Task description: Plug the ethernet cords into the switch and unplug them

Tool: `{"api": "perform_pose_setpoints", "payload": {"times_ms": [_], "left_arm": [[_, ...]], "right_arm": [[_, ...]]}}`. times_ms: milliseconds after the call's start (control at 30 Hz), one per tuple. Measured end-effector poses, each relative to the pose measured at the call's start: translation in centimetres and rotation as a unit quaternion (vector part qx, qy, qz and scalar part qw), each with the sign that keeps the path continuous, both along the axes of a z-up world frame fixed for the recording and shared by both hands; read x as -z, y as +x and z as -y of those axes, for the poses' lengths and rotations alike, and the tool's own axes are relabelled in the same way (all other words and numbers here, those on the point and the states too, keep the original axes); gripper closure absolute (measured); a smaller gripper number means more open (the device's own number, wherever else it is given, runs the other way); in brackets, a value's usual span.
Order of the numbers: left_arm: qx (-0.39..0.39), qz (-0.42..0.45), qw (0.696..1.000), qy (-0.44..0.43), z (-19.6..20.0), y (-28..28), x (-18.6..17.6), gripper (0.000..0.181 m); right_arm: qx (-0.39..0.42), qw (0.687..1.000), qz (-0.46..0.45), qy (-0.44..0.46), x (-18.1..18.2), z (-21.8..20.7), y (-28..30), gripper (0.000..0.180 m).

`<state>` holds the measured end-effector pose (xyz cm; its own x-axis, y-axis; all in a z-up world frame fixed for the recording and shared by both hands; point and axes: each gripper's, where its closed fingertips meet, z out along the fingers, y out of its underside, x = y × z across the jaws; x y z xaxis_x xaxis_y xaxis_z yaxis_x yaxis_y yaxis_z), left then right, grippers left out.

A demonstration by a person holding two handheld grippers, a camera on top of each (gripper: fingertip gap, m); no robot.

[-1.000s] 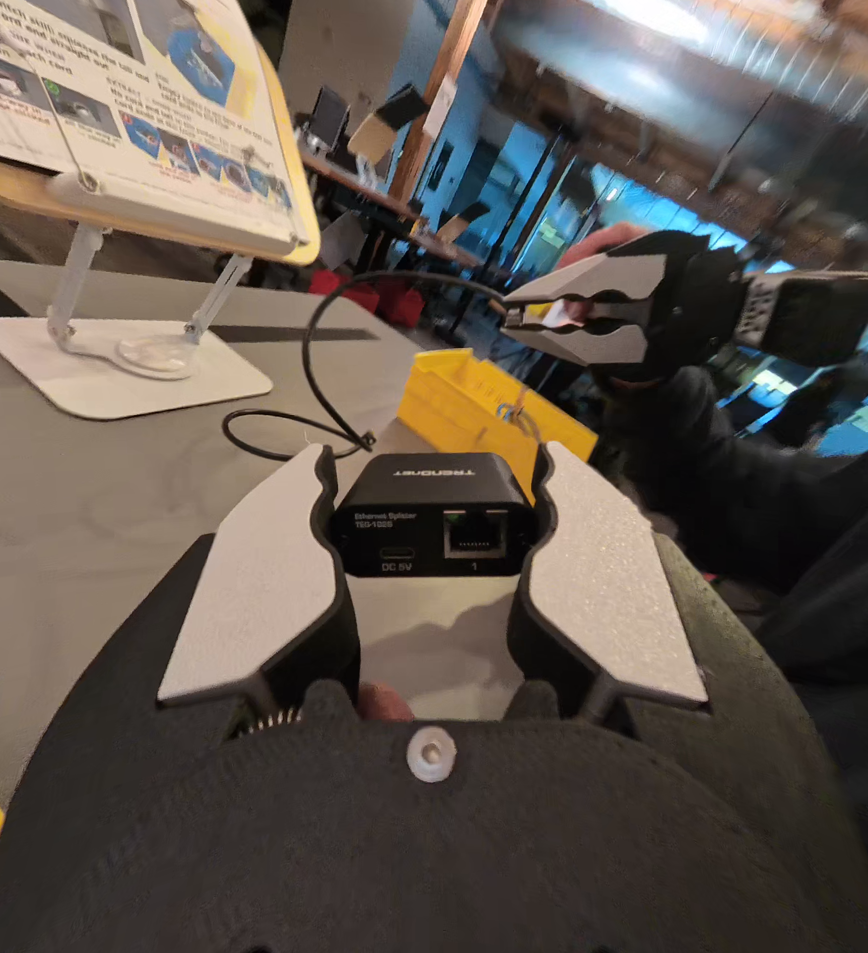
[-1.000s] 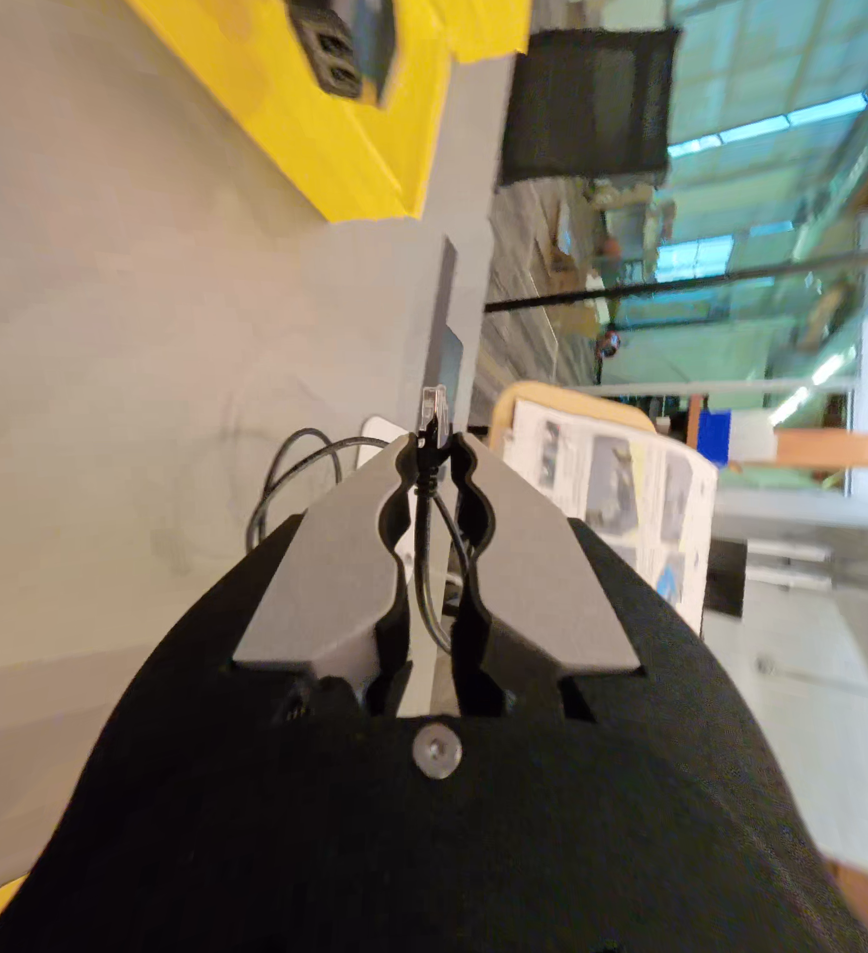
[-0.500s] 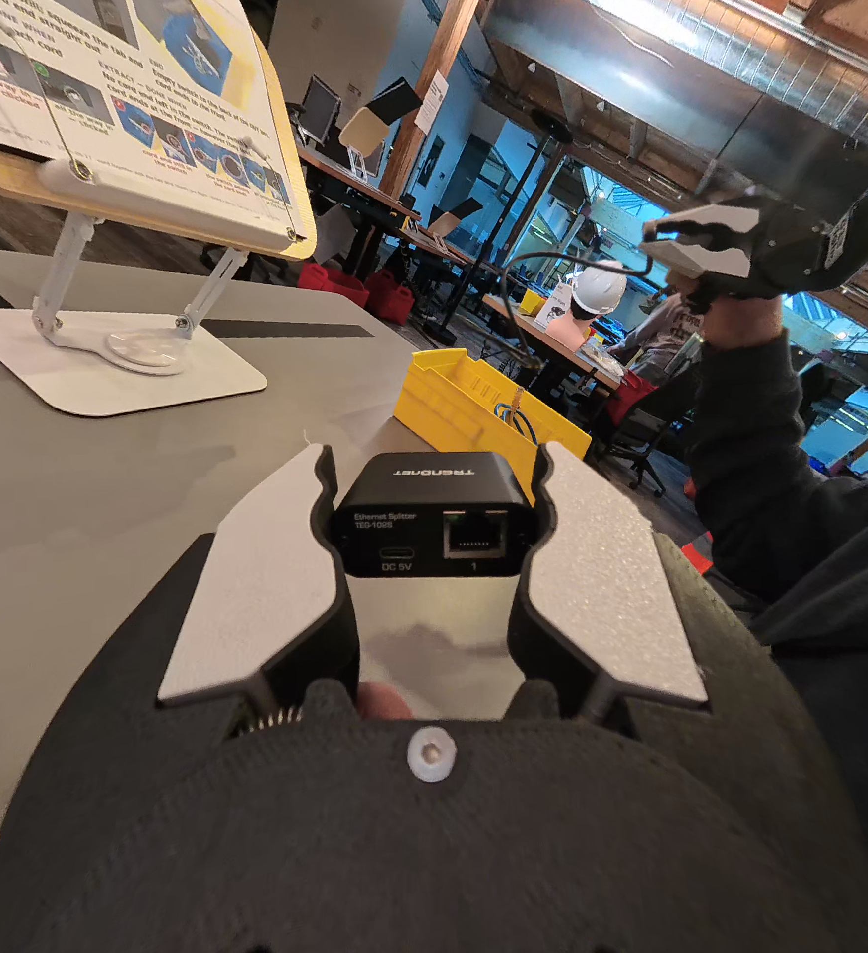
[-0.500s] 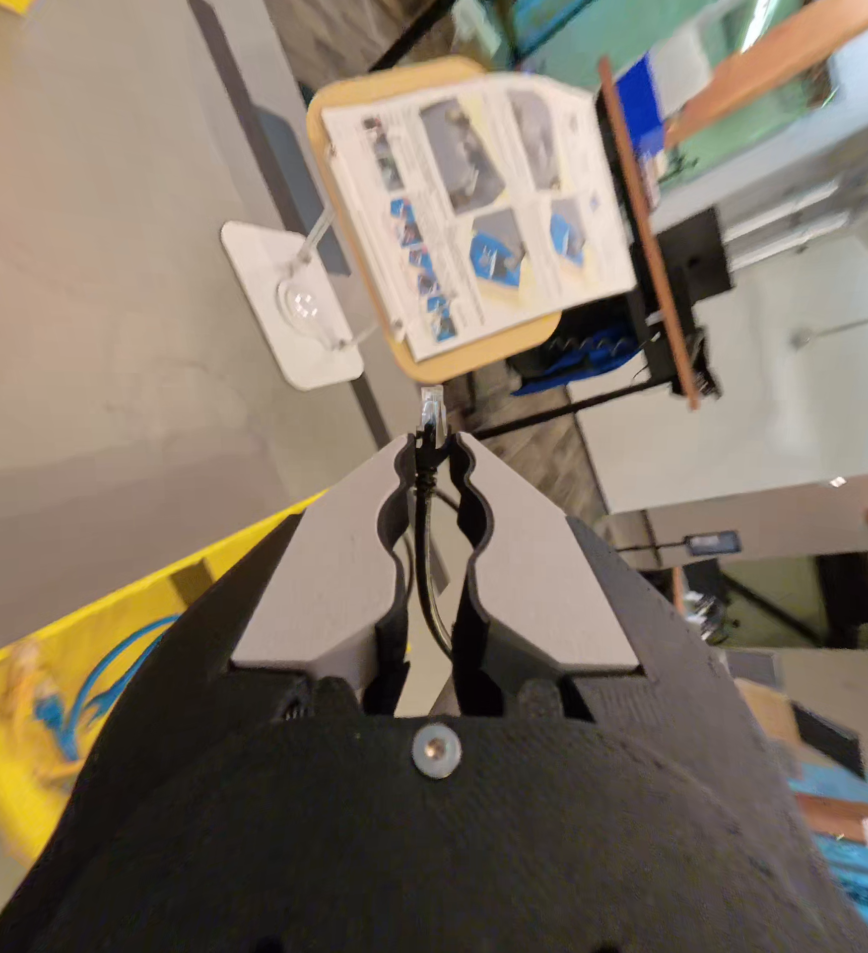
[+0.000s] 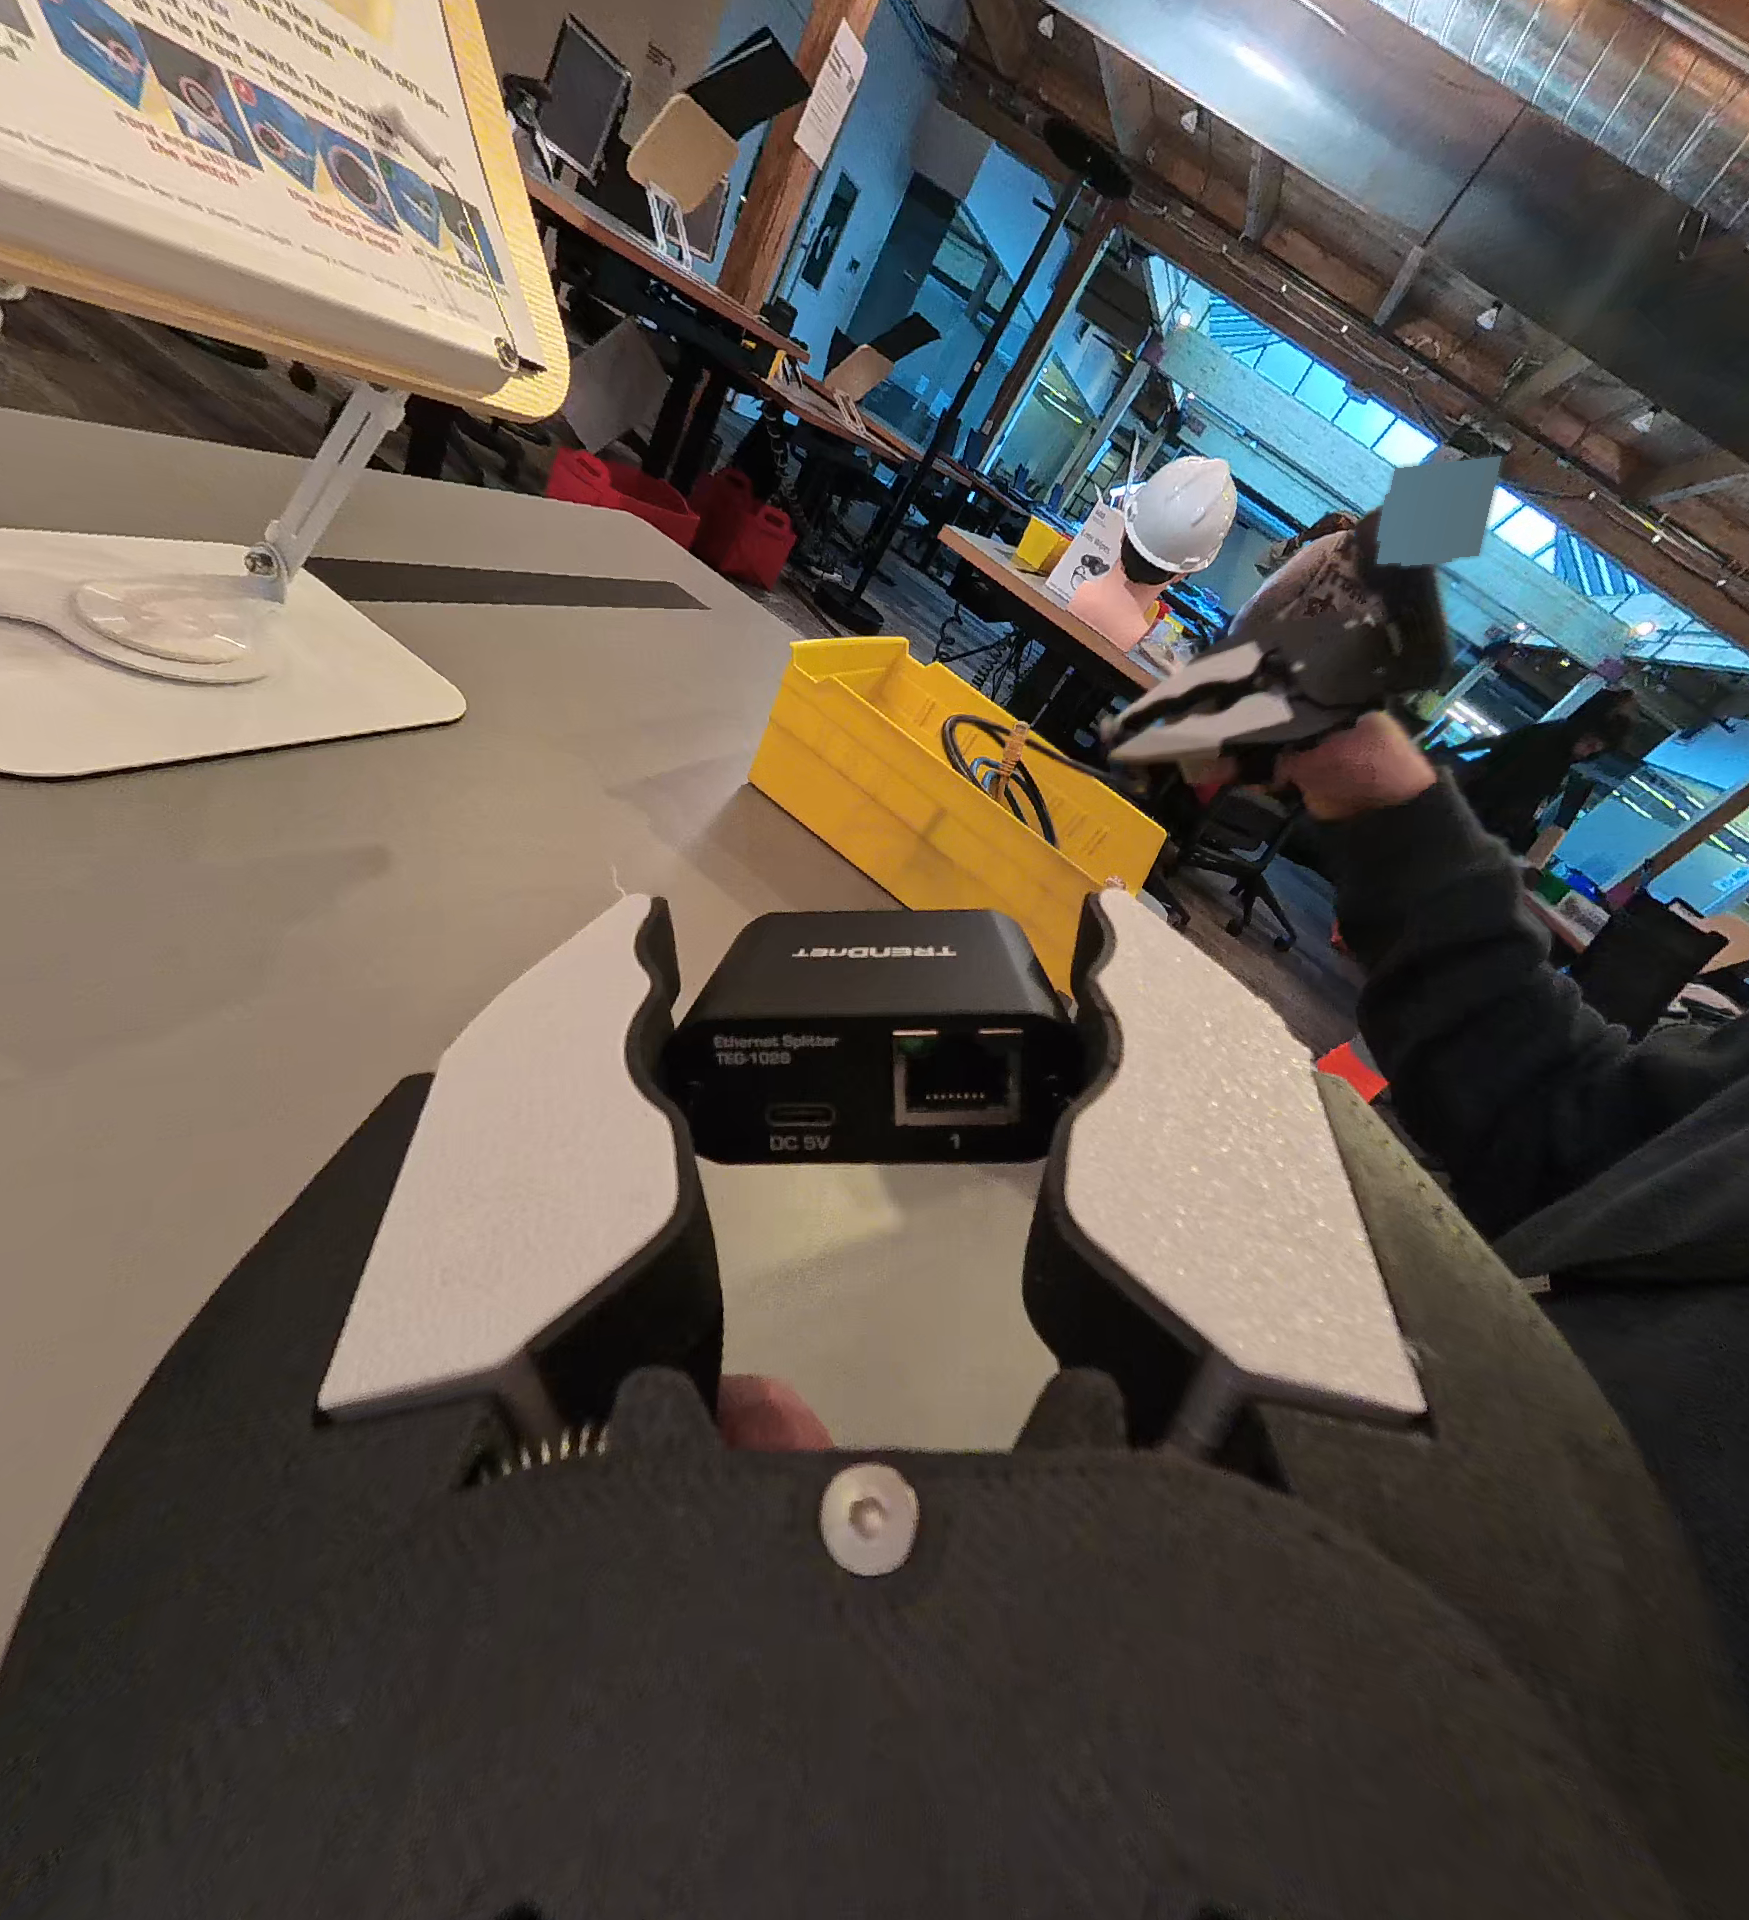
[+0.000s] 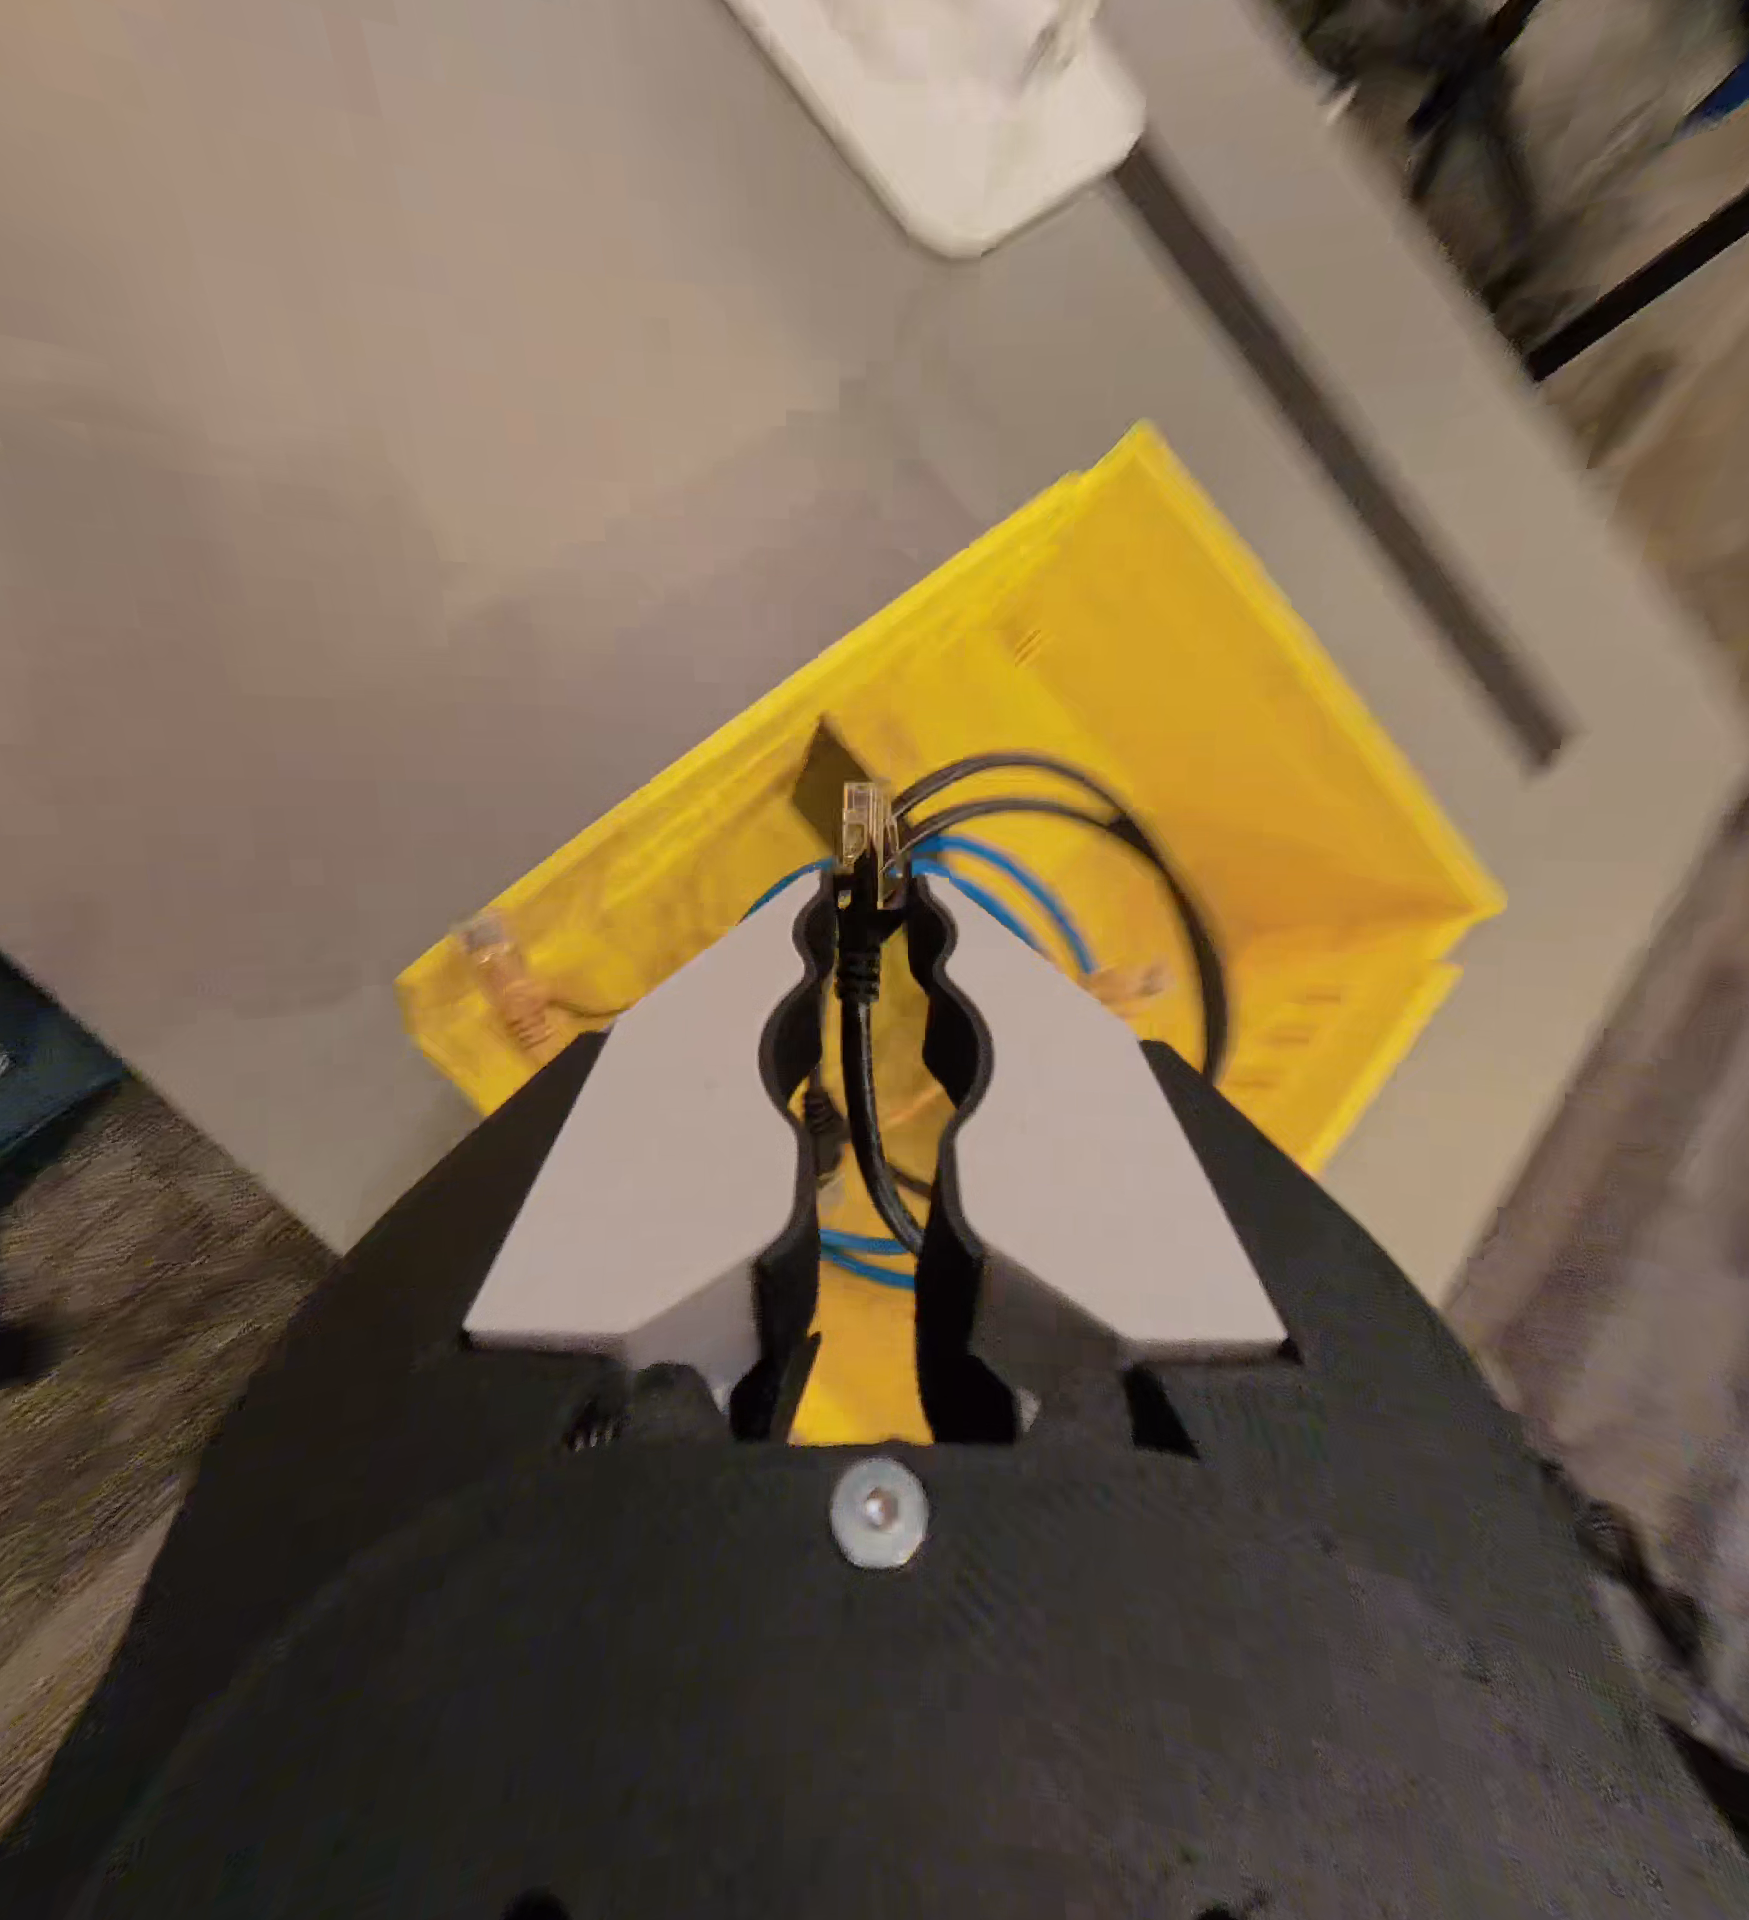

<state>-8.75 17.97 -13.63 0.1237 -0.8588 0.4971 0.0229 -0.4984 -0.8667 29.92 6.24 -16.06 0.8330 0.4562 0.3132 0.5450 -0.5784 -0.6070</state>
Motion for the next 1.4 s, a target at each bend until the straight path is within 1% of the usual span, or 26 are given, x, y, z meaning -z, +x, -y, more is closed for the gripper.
{"api": "perform_pose_setpoints", "payload": {"times_ms": [33, 100, 200, 267, 333, 400, 433, 500, 533, 567, 633, 700, 767, 800, 833, 900, 967, 1033, 1100, 1133, 1167, 1200, 1233, 1300, 1367, 1400], "left_arm": [[0.001, 0.0, 1.0, -0.001, 0.0, 0.0, 0.0, 0.108], [0.003, 0.001, 1.0, -0.003, 0.1, 0.1, 0.0, 0.108], [0.007, -0.001, 1.0, -0.007, 0.2, 0.2, 0.2, 0.108], [0.01, -0.006, 1.0, -0.009, 0.3, 0.4, 0.4, 0.108], [0.014, -0.009, 1.0, -0.01, 0.5, 0.6, 0.7, 0.108], [0.016, -0.014, 1.0, -0.01, 0.6, 0.8, 0.9, 0.108], [0.017, -0.015, 1.0, -0.01, 0.6, 0.8, 0.9, 0.108], [0.019, -0.015, 1.0, -0.012, 0.7, 1.0, 0.9, 0.108], [0.019, -0.015, 1.0, -0.012, 0.7, 1.0, 0.9, 0.108], [0.02, -0.016, 1.0, -0.012, 0.8, 1.0, 0.9, 0.108], [0.022, -0.017, 1.0, -0.01, 0.9, 1.1, 0.8, 0.108], [0.026, -0.012, 1.0, -0.009, 1.2, 1.4, 0.5, 0.108], [0.035, -0.005, 0.999, -0.01, 1.8, 2.0, 0.1, 0.108], [0.044, 0.001, 0.999, -0.011, 2.3, 2.5, -0.2, 0.108], [0.053, 0.005, 0.999, -0.011, 2.9, 3.0, -0.4, 0.108], [0.067, 0.011, 0.998, -0.007, 4.2, 4.0, -0.8, 0.108], [0.079, 0.013, 0.997, -0.006, 5.4, 4.8, -0.9, 0.108], [0.092, 0.018, 0.996, -0.011, 6.4, 5.3, -1.1, 0.108], [0.097, 0.027, 0.995, -0.019, 7.1, 5.8, -1.3, 0.108], [0.104, 0.033, 0.994, -0.025, 7.6, 6.0, -1.4, 0.109], [0.112, 0.037, 0.993, -0.031, 8.0, 6.1, -1.5, 0.109], [0.11, 0.046, 0.992, -0.035, 8.0, 6.2, -1.6, 0.108], [0.11, 0.052, 0.992, -0.037, 8.0, 6.2, -1.7, 0.108], [0.11, 0.055, 0.992, -0.035, 8.1, 6.4, -1.7, 0.106], [0.102, 0.052, 0.993, -0.029, 7.7, 6.3, -1.8, 0.089], [0.094, 0.046, 0.994, -0.021, 7.2, 6.0, -1.8, 0.088]], "right_arm": [[0.006, 1.0, -0.011, -0.025, 1.9, 0.3, 0.2, 0.168], [0.029, 0.996, -0.046, -0.068, 5.3, 0.9, 0.6, 0.169], [0.037, 0.987, -0.09, -0.128, 9.2, 2.0, 0.0, 0.161], [0.041, 0.978, -0.097, -0.178, 11.0, 3.2, -0.1, 0.132], [0.037, 0.979, -0.09, -0.176, 11.1, 3.4, -0.2, 0.118], [0.042, 0.986, -0.087, -0.138, 9.5, 3.0, 0.1, 0.113], [0.032, 0.986, -0.094, -0.133, 8.7, 3.2, -0.3, 0.106], [0.037, 0.986, -0.074, -0.146, 8.1, 4.1, 0.1, 0.101], [0.039, 0.985, -0.058, -0.158, 7.9, 4.7, 0.4, 0.102], [0.041, 0.986, -0.047, -0.156, 7.2, 5.0, 0.6, 0.107], [0.04, 0.988, -0.04, -0.141, 5.2, 5.5, 0.4, 0.116], [0.026, 0.995, -0.007, -0.101, 2.3, 5.1, -0.6, 0.12], [-0.046, 0.998, 0.023, -0.029, -1.0, 3.3, -4.8, 0.12], [-0.09, 0.995, 0.045, 0.025, -2.7, 1.8, -7.8, 0.115], [-0.141, 0.985, 0.066, 0.074, -4.0, 0.4, -11.3, 0.11], [-0.248, 0.95, 0.104, 0.159, -5.2, -1.5, -19.4, 0.109], [-0.334, 0.91, 0.139, 0.203, -4.2, -2.5, -26.4, 0.115], [-0.381, 0.879, 0.163, 0.235, -3.0, -3.6, -31.3, 0.121], [-0.41, 0.856, 0.178, 0.261, -2.0, -4.6, -34.6, 0.126], [-0.41, 0.845, 0.192, 0.284, -2.0, -5.2, -35.5, 0.129], [-0.41, 0.832, 0.207, 0.31, -2.2, -5.6, -36.1, 0.147], [-0.408, 0.823, 0.22, 0.328, -2.6, -5.8, -36.3, 0.155], [-0.409, 0.824, 0.217, 0.326, -2.7, -5.9, -36.3, 0.155], [-0.409, 0.838, 0.192, 0.305, -2.9, -5.7, -36.0, 0.158], [-0.379, 0.85, 0.215, 0.297, -4.1, -6.3, -33.5, 0.158], [-0.362, 0.86, 0.217, 0.287, -4.9, -6.7, -31.6, 0.158]]}}
